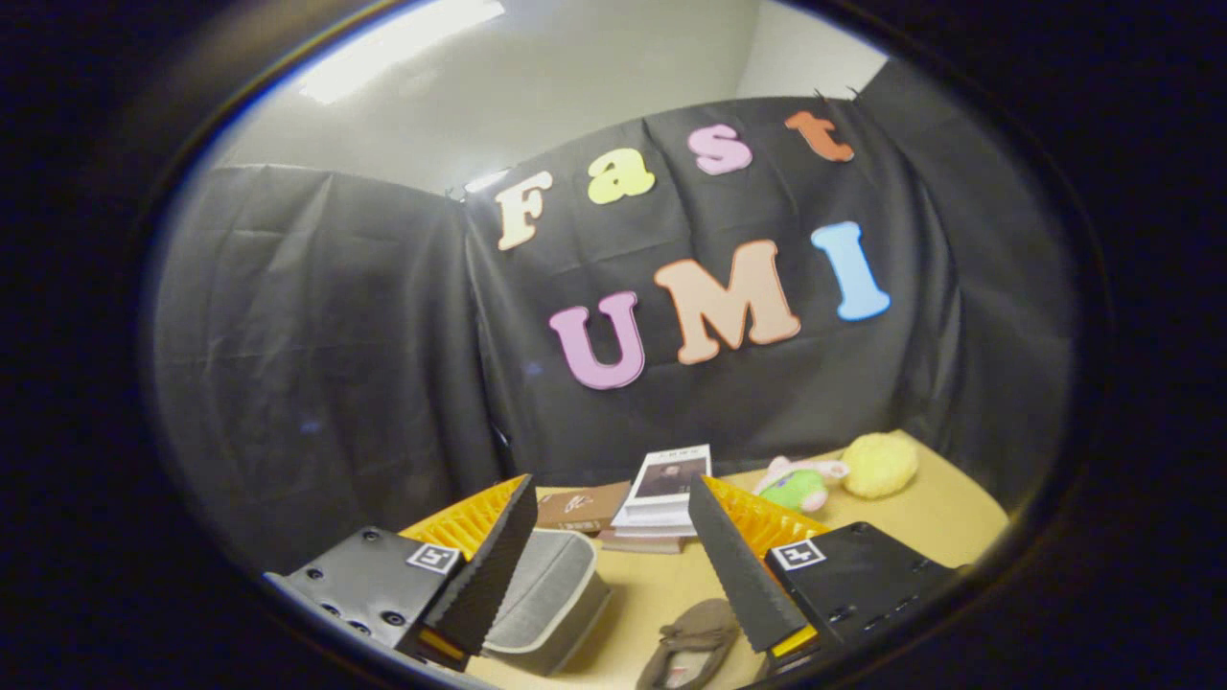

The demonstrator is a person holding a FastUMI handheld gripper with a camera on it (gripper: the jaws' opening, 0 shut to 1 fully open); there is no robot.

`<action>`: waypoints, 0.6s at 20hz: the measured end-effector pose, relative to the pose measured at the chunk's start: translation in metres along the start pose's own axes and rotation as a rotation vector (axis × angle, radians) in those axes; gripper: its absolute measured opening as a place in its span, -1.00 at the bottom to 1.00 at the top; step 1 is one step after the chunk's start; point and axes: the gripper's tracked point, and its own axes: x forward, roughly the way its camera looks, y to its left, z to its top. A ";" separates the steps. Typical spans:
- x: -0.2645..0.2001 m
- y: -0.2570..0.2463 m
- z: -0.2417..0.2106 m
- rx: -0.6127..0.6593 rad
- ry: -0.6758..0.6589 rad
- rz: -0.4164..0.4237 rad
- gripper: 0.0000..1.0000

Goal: Open the storage box then place both shoes into the box .Put the left shoe in first, then the right shoe, with the right side of both shoes facing outward in a uniform manner.

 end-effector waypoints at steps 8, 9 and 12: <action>0.012 0.014 -0.095 0.466 0.328 0.128 1.00; 0.010 0.017 -0.108 0.506 0.368 0.144 1.00; 0.011 0.027 -0.142 0.617 0.486 0.189 1.00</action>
